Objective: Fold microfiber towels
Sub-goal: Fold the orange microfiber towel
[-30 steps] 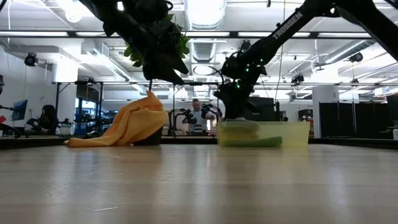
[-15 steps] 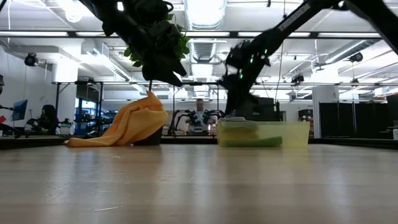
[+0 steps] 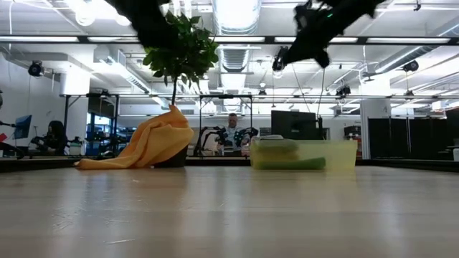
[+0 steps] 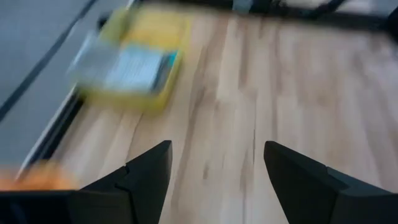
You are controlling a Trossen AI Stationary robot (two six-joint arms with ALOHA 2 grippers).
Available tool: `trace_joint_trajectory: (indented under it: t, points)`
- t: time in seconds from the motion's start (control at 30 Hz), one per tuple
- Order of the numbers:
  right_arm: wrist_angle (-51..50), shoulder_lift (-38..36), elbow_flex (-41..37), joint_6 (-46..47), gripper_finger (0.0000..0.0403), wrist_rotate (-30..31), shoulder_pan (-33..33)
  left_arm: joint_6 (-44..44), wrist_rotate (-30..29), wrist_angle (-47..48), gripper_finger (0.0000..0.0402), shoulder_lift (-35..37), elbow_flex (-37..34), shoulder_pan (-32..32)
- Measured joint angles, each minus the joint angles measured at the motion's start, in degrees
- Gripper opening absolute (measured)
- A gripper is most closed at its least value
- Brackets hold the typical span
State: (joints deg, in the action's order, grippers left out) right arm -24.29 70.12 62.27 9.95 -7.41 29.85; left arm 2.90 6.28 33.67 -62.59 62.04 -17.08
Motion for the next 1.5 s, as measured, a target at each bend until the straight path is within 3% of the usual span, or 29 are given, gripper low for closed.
trace_joint_trajectory:
  t: [0.17,0.4,0.6,0.73,0.87,1.07,1.23,1.5]
  points:
    - [13.97,-12.82,-15.92,12.3,0.0008,2.31,-10.7,-1.16,-11.38,16.32,0.0242,7.41,-2.95,0.0]
    - [28.98,-20.82,-28.19,19.95,0.0008,18.29,-26.65,-6.9,-27.78,10.08,0.0242,10.87,-13.23,-0.94]
    - [30.75,-21.28,-29.67,20.11,0.0008,23.84,-33.86,-1.12,-27.83,-4.15,0.0242,4.99,-20.54,-6.17]
    - [30.54,-20.68,-28.76,20.11,0.0008,23.99,-35.78,7.05,-27.97,-22.8,0.0227,0.81,-24.13,-7.8]
    - [30.67,-20.45,-26.97,20.11,0.0008,23.99,-37.19,8.39,-30.55,-36.12,0.0202,-3.21,-25.84,-9.21]
    - [30.57,-20.54,-24.7,19.99,0.0008,23.98,-38.73,8.43,-31.68,-36.11,0.0189,-9.61,-25.48,-9.84]
    - [29.73,-20.47,-23.35,19.76,0.0008,23.97,-38.73,4.6,-40.48,-36.22,0.0189,-12.04,-25.48,-9.92]
    - [27.54,-20.43,-22.96,20.04,0.0008,23.92,-38.73,2.38,-40.94,-38.05,0.0187,-11.34,-25.63,-10.35]
